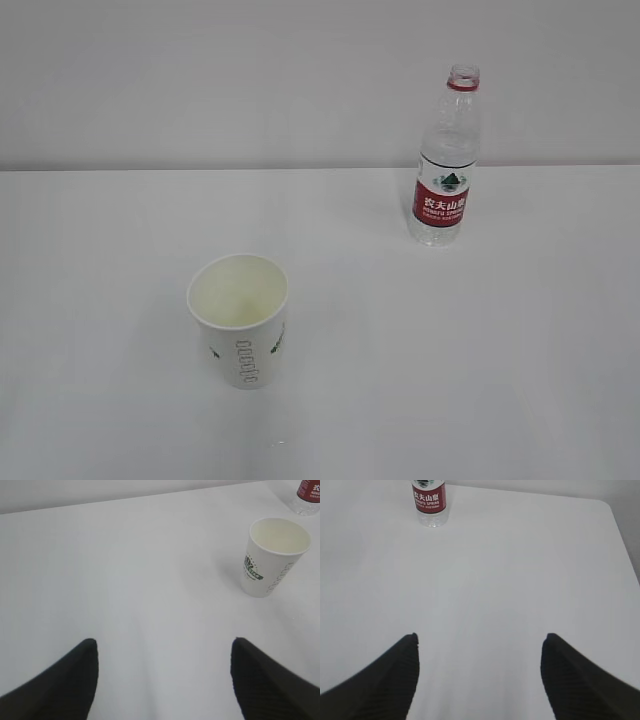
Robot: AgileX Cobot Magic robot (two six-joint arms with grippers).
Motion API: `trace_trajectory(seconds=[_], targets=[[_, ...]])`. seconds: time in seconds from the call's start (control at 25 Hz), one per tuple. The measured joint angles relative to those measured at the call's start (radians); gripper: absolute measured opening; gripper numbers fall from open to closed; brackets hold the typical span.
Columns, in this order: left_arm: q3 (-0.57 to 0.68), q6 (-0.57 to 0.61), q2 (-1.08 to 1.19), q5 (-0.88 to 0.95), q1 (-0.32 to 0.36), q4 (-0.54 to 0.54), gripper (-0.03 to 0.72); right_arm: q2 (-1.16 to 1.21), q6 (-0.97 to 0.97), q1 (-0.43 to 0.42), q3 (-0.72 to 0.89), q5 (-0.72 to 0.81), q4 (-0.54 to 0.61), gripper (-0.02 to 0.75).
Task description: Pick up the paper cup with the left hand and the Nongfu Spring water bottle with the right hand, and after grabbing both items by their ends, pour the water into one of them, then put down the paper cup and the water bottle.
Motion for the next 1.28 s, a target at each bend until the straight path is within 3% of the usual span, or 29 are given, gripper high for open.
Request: trace_trajectory(seconds=[1.28], targets=[[0.000,0.000,0.000,0.000,0.000,0.000,0.590,0.000,0.000,0.000,0.000,0.000,0.000,0.568]])
